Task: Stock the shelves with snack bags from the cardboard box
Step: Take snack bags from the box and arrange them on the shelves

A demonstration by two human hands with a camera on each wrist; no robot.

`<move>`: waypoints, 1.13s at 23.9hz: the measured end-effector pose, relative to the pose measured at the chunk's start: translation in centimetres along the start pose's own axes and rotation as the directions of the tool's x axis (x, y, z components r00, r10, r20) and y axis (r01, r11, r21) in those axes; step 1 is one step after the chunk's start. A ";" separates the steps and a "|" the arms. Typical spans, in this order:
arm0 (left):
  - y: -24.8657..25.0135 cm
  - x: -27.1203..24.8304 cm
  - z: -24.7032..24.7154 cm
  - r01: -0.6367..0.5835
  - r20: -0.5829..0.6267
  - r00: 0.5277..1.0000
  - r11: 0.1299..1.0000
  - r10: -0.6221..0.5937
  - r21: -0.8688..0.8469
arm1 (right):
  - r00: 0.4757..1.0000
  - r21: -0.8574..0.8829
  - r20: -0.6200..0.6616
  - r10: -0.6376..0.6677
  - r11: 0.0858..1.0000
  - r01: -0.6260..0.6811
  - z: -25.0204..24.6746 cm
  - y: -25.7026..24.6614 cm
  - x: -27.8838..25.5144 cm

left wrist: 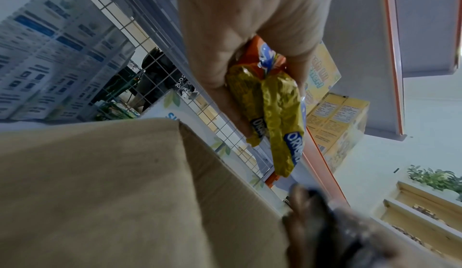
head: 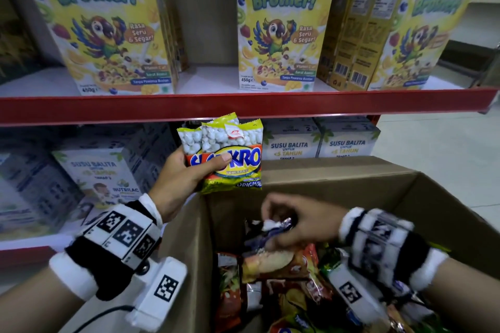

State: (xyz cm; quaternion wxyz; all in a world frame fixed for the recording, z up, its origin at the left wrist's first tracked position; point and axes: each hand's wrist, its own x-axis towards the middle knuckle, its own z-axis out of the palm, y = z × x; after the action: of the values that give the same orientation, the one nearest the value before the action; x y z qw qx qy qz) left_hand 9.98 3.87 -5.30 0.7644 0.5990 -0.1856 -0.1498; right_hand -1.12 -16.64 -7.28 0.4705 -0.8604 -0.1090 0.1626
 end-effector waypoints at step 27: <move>1.2 -1.0 5.9 0.011 0.311 0.950 0.997 0.014 -0.078 | 0.776 0.378 -0.630 -0.032 0.860 0.342 -3.3 -4.9 -2.2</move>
State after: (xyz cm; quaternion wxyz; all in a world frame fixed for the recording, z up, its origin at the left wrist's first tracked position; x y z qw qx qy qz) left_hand 6.33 -0.46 -2.99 0.7487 0.5371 -0.2983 -0.2490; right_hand -2.11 -17.31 -1.10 0.6891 -0.7093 0.0020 -0.1481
